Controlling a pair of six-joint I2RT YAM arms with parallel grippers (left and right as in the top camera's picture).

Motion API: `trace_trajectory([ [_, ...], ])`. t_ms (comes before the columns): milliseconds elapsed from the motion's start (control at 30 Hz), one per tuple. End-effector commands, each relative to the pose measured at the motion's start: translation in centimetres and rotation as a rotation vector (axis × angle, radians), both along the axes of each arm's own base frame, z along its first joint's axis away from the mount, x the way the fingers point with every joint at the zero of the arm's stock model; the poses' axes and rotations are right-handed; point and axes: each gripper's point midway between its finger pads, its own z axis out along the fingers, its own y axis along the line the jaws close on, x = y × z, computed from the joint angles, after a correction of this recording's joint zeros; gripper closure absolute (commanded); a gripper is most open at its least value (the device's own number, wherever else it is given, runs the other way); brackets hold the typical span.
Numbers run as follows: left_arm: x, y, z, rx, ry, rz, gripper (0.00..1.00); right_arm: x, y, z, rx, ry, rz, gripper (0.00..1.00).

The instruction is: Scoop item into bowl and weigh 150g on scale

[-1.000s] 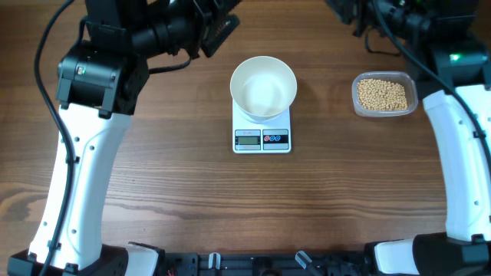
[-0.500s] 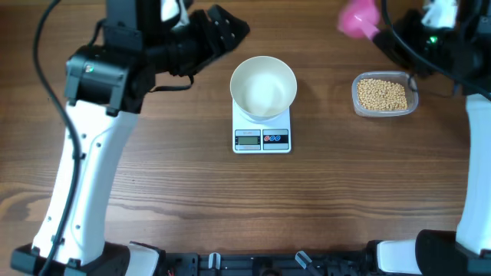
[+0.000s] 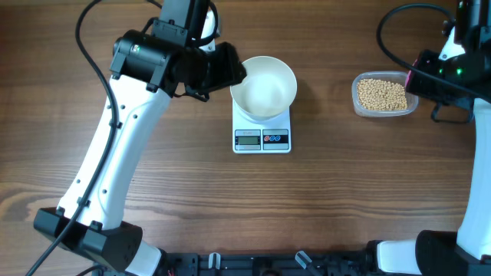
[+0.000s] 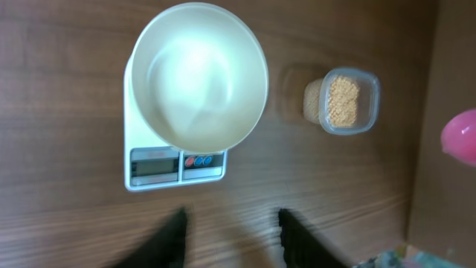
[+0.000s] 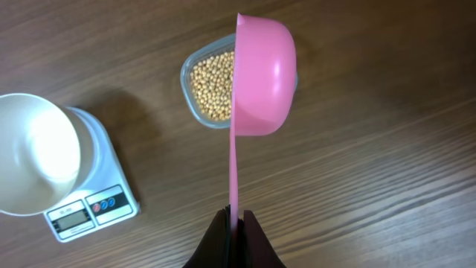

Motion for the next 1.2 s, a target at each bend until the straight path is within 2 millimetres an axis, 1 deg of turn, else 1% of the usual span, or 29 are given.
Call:
trace_trajectory([
  [0,-1.9,-0.4,-1.1,0.029,0.060,-0.049,0.75,1.3,-0.9,0.5,-0.055,-0.047,0.006,0.96],
  [100,-3.4,-1.4,-2.9,0.052,0.113,-0.088,0.94,2.2,-0.9,0.9,-0.057,-0.087,0.006,0.96],
  [133,-4.0,-1.9,-3.6,0.061,0.132,-0.105,0.96,2.4,-0.9,1.0,-0.058,-0.096,0.005,0.96],
  [367,-8.4,-4.9,-8.3,0.127,0.234,-0.236,0.96,2.7,-1.0,1.2,-0.079,-0.107,0.036,0.96],
  [500,-9.7,-5.8,-11.3,0.151,0.257,-0.272,0.96,2.9,-1.0,1.4,-0.079,-0.117,0.036,0.96],
  [567,-10.0,-5.9,-12.8,0.155,0.273,-0.266,0.96,2.9,-1.0,1.3,-0.075,-0.117,0.036,0.96],
  [633,-10.3,-5.6,-14.4,0.167,0.297,-0.235,0.96,2.8,-1.0,1.3,-0.073,-0.110,0.034,0.96],
  [700,-10.4,-5.0,-15.7,0.193,0.306,-0.219,0.96,2.6,-0.9,1.2,-0.073,-0.104,0.034,0.96],
  [767,-10.6,-3.9,-17.4,0.252,0.302,-0.204,0.96,2.6,-1.0,1.2,-0.073,-0.103,0.034,0.96],
  [833,-10.5,-3.4,-18.5,0.288,0.283,-0.197,0.96,2.7,-1.0,1.2,-0.073,-0.106,0.034,0.96],
  [900,-10.5,-3.8,-19.5,0.290,0.257,-0.211,0.96,2.8,-1.0,1.3,-0.074,-0.110,0.034,0.96],
  [1000,-10.2,-4.9,-20.5,0.273,0.202,-0.231,0.96,2.9,-1.0,1.4,-0.074,-0.118,0.033,0.96],
  [1167,-9.7,-5.3,-21.8,0.335,0.102,-0.234,0.96,3.2,-1.0,1.5,-0.076,-0.132,0.033,0.96],
])
